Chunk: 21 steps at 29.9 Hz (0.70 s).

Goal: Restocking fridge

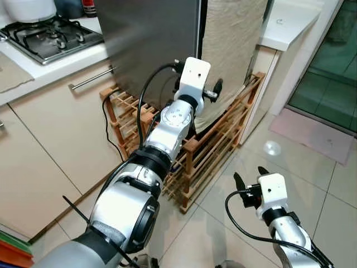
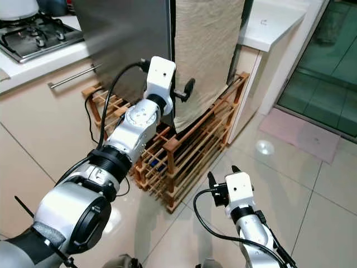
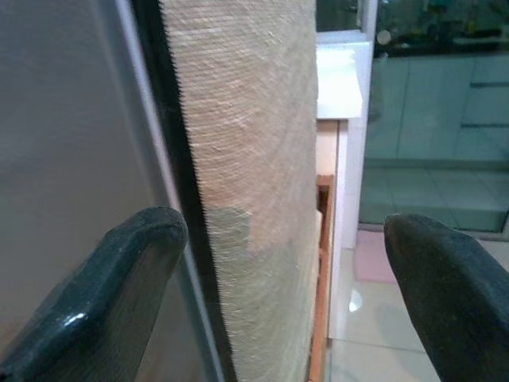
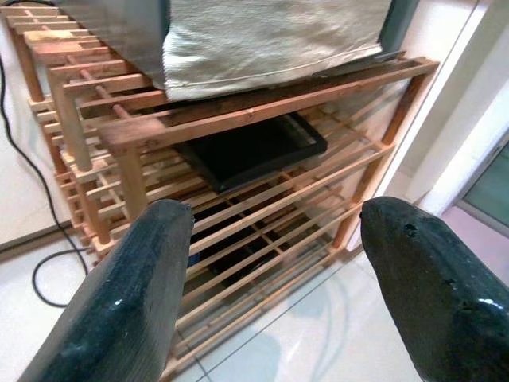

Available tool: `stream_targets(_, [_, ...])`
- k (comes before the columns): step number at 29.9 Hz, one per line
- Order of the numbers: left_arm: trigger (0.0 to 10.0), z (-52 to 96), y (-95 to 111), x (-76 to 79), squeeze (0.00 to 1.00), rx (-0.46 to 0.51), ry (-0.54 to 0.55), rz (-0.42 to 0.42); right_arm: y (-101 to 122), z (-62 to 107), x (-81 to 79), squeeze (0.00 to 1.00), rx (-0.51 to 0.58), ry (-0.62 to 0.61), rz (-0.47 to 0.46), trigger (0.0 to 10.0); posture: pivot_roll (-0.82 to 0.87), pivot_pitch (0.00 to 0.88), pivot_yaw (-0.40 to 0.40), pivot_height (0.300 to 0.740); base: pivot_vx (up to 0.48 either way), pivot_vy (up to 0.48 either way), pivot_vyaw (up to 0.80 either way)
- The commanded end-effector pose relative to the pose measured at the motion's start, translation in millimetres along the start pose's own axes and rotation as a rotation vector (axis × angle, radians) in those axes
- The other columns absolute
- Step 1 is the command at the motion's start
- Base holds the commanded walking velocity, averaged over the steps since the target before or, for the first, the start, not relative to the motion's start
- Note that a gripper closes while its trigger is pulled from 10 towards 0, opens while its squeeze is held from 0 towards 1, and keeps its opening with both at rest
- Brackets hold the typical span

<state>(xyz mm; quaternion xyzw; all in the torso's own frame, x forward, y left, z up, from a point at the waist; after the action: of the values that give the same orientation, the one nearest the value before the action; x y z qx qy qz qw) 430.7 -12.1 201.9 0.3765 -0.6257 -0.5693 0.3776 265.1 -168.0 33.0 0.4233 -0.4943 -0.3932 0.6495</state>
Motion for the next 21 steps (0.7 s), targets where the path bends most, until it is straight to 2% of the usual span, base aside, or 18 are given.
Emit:
stream_targets(1, [10.0, -3.3, 7, 6.2, 0.0, 0.014, -0.026, -0.008, 5, 2.8, -2.1, 0.07, 0.023, 0.005, 0.005, 10.0, -0.18, 0.076, 0.073, 0.711, 0.0, 0.0, 0.0])
stream_targets(8, [10.0, -4.7, -1, 10.2, 0.0, -0.021, -0.037, -0.02, 5, 8.4, -5.6, 0.07, 0.033, 0.005, -0.008, 10.0, -0.21, 0.09, 0.081, 0.711, 0.0, 0.0, 0.0])
stream_targets(16, [10.0, -6.1, -6, 14.7, 0.0, -0.045, -0.028, 0.003, 10, 12.4, 0.6, 0.08, 0.039, -0.001, 0.004, 10.0, -0.24, 0.093, 0.078, 0.711, 0.0, 0.0, 0.0])
stream_targets(21, [10.0, -7.9, -6, 18.7, 0.0, -0.058, -0.022, 0.006, 17, 21.3, 4.5, 0.08, 0.051, -0.01, 0.012, 10.0, -0.28, 0.118, 0.077, 0.711, 0.0, 0.0, 0.0])
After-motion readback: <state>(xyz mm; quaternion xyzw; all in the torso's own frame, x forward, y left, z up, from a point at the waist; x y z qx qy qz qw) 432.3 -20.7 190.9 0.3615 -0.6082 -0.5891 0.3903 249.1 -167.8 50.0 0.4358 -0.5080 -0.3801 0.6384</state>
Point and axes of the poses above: a point about 5 cm out from each wrist's last joint towards the gripper, its own z axis pointing back from the gripper into the wrist, its own y axis along the axis of the wrist's last joint, x = y × z, the point moved 5 cm from there along -z, pointing out of the wrist towards the gripper, and after that the axes turned 9 degrees about z, right-handed, at the moved point
